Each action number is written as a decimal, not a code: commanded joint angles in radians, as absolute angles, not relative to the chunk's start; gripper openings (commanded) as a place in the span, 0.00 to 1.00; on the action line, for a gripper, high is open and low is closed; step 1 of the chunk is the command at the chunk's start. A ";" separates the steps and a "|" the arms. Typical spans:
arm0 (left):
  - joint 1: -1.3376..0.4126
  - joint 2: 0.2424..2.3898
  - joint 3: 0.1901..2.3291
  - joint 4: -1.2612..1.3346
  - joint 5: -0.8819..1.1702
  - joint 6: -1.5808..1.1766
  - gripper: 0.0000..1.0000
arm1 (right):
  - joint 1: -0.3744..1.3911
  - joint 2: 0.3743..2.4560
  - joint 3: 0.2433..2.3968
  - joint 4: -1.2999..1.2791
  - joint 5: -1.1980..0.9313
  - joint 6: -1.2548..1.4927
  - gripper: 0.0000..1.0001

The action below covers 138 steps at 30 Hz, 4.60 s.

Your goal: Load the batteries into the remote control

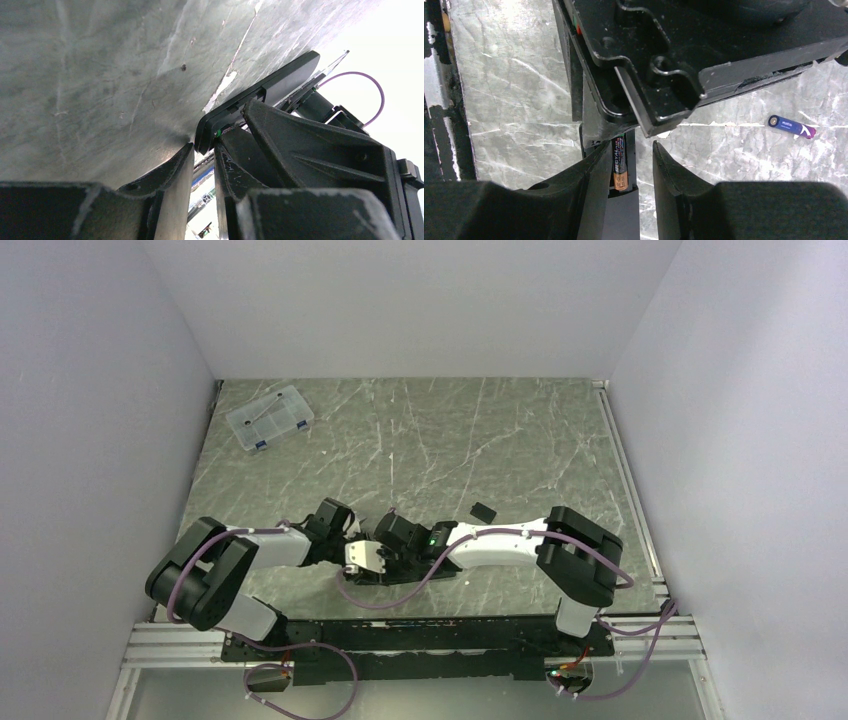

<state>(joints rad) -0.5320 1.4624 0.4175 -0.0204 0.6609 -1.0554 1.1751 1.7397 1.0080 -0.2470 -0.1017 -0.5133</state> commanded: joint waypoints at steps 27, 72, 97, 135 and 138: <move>-0.543 1.355 0.540 -0.270 0.515 -0.937 0.32 | 1.152 1.518 0.931 -0.243 0.017 -0.335 0.37; -0.543 1.477 0.551 -0.153 0.577 -0.931 0.31 | 1.052 1.615 0.906 -0.257 -0.035 0.633 0.22; -0.544 1.480 0.535 -0.129 0.589 -0.939 0.26 | 1.051 1.646 0.893 -0.239 -0.038 0.657 0.19; -0.549 1.507 0.525 -0.093 0.617 -0.913 0.10 | 1.183 1.839 1.136 -0.545 0.219 0.589 0.16; -0.549 1.495 0.537 -0.131 0.599 -0.899 0.11 | 1.183 1.816 1.147 -0.555 0.233 0.587 0.19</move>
